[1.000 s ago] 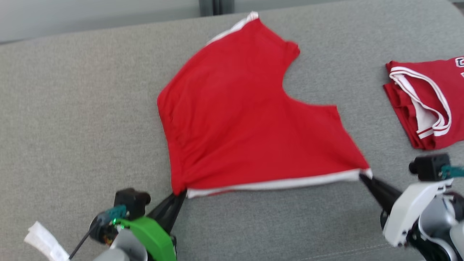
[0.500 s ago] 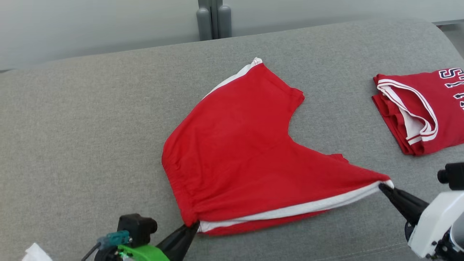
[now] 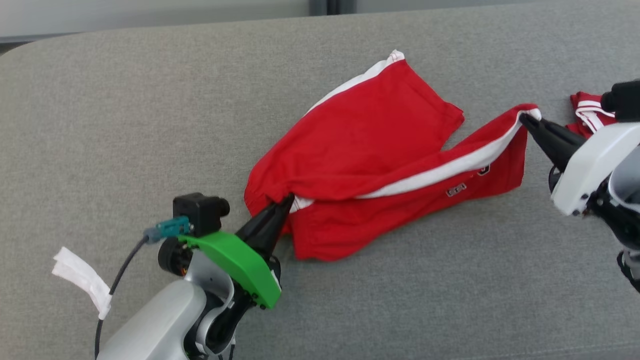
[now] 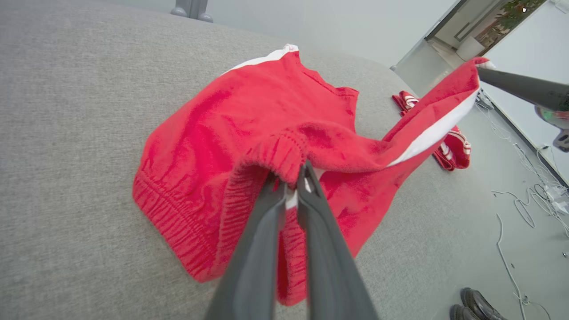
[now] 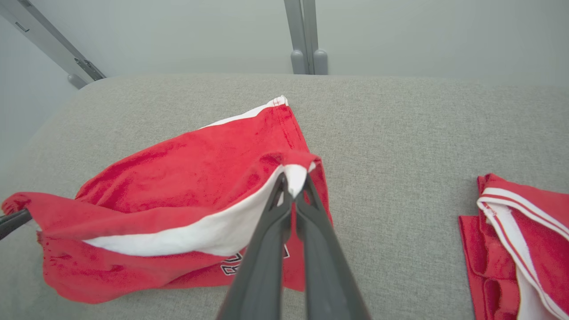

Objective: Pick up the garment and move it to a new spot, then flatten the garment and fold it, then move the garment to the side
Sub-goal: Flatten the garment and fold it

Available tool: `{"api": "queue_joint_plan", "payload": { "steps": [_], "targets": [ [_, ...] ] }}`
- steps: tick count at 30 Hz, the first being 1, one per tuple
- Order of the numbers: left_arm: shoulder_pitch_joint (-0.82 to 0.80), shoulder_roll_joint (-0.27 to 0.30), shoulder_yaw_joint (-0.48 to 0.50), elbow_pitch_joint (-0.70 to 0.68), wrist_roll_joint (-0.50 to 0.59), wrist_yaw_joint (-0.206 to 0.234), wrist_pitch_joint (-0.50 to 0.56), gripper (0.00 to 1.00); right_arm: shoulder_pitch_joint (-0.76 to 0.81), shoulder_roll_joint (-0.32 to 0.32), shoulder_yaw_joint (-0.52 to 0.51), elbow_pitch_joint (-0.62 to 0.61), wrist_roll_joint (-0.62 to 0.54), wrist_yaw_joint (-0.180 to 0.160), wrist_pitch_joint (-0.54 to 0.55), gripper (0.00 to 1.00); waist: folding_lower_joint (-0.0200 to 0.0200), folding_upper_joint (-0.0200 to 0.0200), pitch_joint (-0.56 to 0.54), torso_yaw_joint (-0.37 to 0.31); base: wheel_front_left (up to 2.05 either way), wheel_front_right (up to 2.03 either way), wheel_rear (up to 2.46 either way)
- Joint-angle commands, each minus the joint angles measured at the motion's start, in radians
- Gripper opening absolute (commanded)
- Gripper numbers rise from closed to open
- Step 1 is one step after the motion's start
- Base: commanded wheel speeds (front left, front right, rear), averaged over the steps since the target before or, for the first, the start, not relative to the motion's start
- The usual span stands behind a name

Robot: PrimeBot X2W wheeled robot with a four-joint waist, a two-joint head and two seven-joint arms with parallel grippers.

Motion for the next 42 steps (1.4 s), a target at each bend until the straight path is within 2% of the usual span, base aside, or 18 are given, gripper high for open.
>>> {"api": "queue_joint_plan", "payload": {
  "steps": [1,8,12,19,25,27,28,29,37,42],
  "targets": [
    [-0.038,-0.017,0.011,0.023,0.006,-0.002,-0.012,0.00,-0.051,-0.010,0.014,0.031,-0.005,0.000,-0.025,0.00,0.0001,0.0000,0.066,0.062,0.00,0.00,0.00],
    [-0.141,-0.100,0.047,0.144,0.019,0.018,-0.063,0.00,-0.280,-0.021,0.099,0.235,-0.027,0.000,-0.155,0.00,0.0001,0.0000,0.145,0.128,0.00,0.00,0.00],
    [-0.170,-0.130,0.056,0.189,0.013,0.026,-0.074,0.00,-0.356,-0.015,0.138,0.326,-0.029,0.000,-0.202,0.00,0.0001,0.0000,0.172,0.150,0.00,0.00,0.00],
    [-0.205,-0.167,0.055,0.233,0.009,-0.009,-0.098,0.00,-0.463,-0.009,0.210,0.449,-0.008,0.000,-0.260,0.00,0.0001,0.0000,0.205,0.169,0.00,0.00,0.00],
    [-0.224,-0.186,0.054,0.266,0.012,-0.019,-0.115,0.00,-0.516,-0.005,0.253,0.534,0.014,0.000,-0.294,0.00,0.0001,0.0000,0.220,0.179,0.00,0.00,0.00],
    [-0.229,-0.191,0.055,0.275,0.011,-0.023,-0.120,0.42,-0.527,0.000,0.263,0.558,0.027,0.000,-0.306,0.00,0.0001,0.0000,0.223,0.181,0.00,0.00,0.00],
    [-0.231,-0.192,0.055,0.279,0.012,-0.025,-0.123,1.00,-0.533,0.002,0.271,0.570,0.028,0.000,-0.311,0.16,0.0001,0.0000,0.224,0.181,0.00,0.00,0.00],
    [-0.232,-0.193,0.055,0.282,0.012,-0.027,-0.124,1.00,-0.538,0.003,0.277,0.578,0.030,0.000,-0.319,1.00,0.0001,0.0000,0.225,0.180,0.00,0.00,0.00],
    [-0.222,-0.193,0.064,0.289,0.022,-0.036,-0.177,1.00,-0.555,0.001,0.325,0.622,0.070,0.000,-0.374,1.00,0.0001,0.0000,0.194,0.183,0.00,0.00,0.00],
    [-0.178,-0.175,0.069,0.274,0.030,-0.063,-0.227,1.00,-0.520,-0.037,0.358,0.628,0.105,0.000,-0.391,1.00,0.0001,0.0000,0.142,0.193,0.00,0.00,0.00]
  ]
}}
